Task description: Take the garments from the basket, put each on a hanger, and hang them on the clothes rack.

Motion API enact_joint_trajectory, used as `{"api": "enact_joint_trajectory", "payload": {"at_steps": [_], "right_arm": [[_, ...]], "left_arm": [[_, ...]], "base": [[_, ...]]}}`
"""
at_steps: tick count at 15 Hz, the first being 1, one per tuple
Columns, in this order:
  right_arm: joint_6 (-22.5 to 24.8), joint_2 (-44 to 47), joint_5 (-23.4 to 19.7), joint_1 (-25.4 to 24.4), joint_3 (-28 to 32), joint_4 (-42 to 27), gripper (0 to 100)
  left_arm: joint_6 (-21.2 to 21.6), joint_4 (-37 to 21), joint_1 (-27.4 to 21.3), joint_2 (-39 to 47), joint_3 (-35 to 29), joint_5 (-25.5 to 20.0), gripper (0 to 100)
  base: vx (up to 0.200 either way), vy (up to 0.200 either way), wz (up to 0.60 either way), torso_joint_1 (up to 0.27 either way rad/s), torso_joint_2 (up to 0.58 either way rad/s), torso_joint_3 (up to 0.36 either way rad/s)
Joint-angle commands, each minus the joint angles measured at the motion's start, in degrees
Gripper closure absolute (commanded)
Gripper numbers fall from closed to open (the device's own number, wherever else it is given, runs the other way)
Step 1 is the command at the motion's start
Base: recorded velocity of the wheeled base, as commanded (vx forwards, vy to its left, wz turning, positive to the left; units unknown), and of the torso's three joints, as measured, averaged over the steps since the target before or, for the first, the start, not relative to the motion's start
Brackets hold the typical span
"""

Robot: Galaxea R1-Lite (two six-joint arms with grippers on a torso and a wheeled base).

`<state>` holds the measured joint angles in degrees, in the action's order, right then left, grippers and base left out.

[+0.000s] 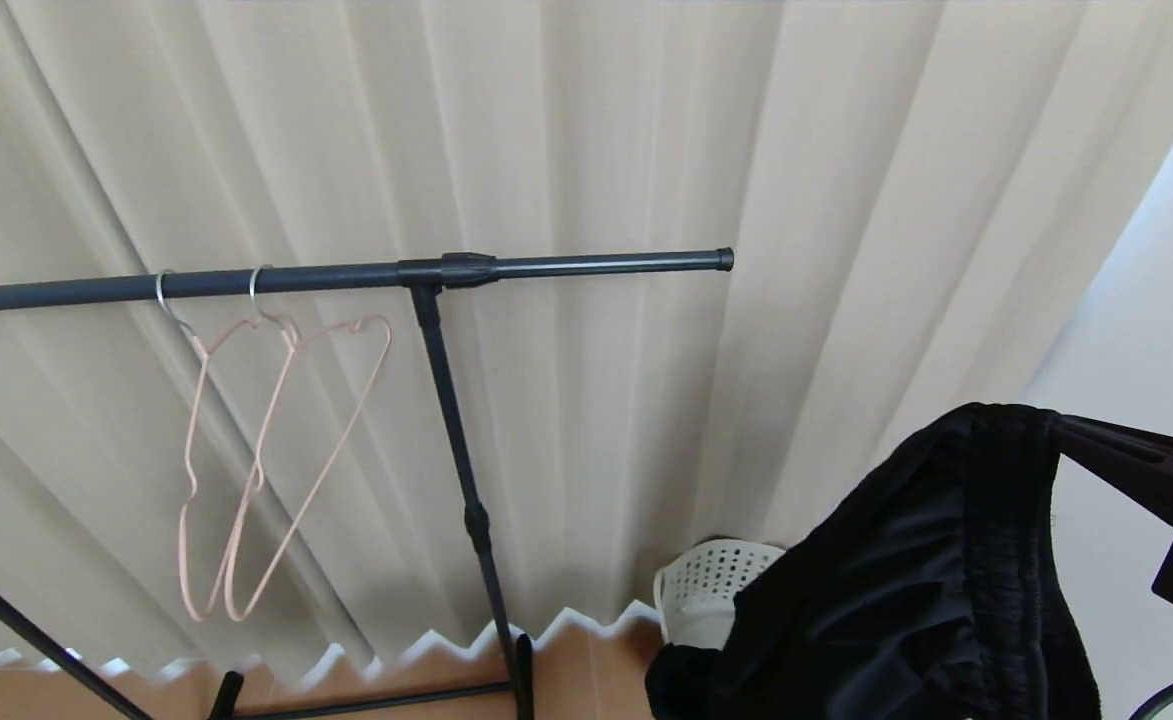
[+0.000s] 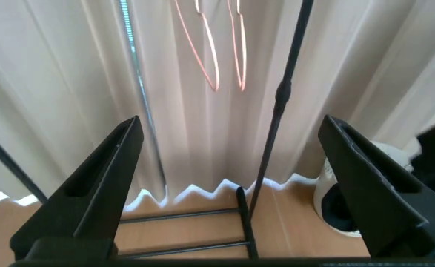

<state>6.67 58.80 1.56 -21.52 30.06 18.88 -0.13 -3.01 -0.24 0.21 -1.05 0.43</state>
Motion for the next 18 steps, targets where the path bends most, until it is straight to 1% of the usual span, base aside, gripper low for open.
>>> {"api": "enact_joint_trajectory", "payload": {"at_steps": [1,2,15,18], "right_arm": [[0.0,0.1,0.0,0.0,0.0,-0.1,100],[0.0,0.1,0.0,0.0,0.0,-0.1,100],[0.1,0.0,0.0,0.0,-0.9,-0.1,100],[0.1,0.0,0.0,0.0,-1.2,-0.1,100]], "left_arm": [[0.0,0.0,0.0,0.0,0.0,0.0,0],[-0.1,0.0,0.0,0.0,-0.1,-0.1,0],[-0.2,0.0,0.0,0.0,-0.1,-0.1,0],[-0.5,0.0,0.0,0.0,-0.1,-0.1,0]], "base": [[-0.200,0.000,0.00,0.012,0.01,-0.002],[-0.200,0.000,0.00,0.002,0.00,0.002],[0.000,0.200,0.00,0.000,0.00,0.004],[-0.200,0.000,0.00,0.006,0.01,-0.004]]}}
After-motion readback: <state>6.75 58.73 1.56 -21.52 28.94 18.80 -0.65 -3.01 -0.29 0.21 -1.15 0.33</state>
